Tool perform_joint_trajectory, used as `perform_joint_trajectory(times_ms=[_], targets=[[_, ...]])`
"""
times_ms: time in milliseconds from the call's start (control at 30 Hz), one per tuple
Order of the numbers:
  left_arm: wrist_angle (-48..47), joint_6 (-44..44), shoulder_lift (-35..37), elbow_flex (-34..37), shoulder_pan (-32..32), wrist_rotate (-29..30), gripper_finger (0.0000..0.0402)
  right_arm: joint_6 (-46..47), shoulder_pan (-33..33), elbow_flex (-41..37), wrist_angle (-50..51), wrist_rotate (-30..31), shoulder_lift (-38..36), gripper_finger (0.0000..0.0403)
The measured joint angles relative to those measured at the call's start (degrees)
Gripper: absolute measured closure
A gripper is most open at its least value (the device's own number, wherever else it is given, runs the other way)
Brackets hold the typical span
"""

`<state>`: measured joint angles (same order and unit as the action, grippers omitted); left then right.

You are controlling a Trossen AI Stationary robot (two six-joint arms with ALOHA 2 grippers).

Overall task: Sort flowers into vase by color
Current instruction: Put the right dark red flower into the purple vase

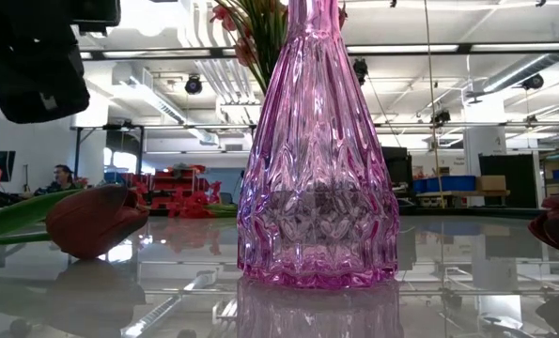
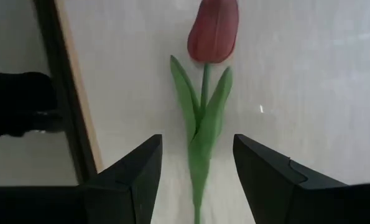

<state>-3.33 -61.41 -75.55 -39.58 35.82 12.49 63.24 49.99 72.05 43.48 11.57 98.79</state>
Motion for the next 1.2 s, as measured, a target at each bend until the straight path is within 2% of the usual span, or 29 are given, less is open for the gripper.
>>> perform_joint_trajectory(times_ms=[133,267,533,767,933,1200], targets=[[0.1,0.2,0.0,-1.7,0.0,0.0,0.0243,0.6,-1.0,4.1,1.2,-0.3,5.6,0.0216],[-0.2,1.9,0.0,-3.0,0.0,0.1,0.0243,1.9,-3.1,7.5,5.4,-3.6,9.7,0.0233],[-1.8,5.9,0.0,-3.5,0.0,1.9,0.0243,1.8,-5.4,8.8,7.3,-4.5,11.6,0.0291],[-2.7,5.9,-0.8,-3.5,0.0,2.1,0.0243,-2.5,-7.6,8.2,6.9,-9.4,13.2,0.0341],[-2.8,5.5,-0.7,-3.5,0.1,2.1,0.0243,-4.6,-8.7,8.2,6.8,-9.7,12.0,0.0380],[-3.3,6.8,-0.2,-3.5,0.1,2.1,0.0243,-4.9,-11.2,8.2,8.1,-0.6,0.4,0.0390]])
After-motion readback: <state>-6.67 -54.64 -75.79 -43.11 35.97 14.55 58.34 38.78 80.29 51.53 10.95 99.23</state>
